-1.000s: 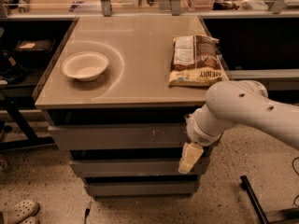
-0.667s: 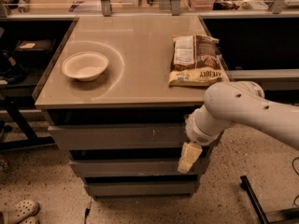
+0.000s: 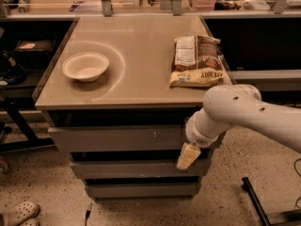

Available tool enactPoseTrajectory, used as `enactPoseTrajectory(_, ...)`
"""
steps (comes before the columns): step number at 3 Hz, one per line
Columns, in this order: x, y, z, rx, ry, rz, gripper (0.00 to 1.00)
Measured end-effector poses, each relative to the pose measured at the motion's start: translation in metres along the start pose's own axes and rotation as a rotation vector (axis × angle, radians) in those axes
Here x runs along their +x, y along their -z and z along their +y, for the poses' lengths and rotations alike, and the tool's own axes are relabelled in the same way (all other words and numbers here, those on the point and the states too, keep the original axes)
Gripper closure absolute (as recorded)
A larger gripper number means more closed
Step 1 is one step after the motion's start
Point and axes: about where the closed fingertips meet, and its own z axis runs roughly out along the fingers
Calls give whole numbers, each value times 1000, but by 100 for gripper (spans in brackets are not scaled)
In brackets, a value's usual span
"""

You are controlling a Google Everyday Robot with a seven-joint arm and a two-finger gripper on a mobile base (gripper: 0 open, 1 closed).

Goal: Open top drawer

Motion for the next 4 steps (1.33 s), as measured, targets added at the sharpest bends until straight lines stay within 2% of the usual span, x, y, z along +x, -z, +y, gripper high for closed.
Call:
enactPoseTrajectory(3, 0, 0, 0, 0, 0, 0, 88)
enactPoseTrajectory(4, -3, 8, -1, 0, 0, 0, 100)
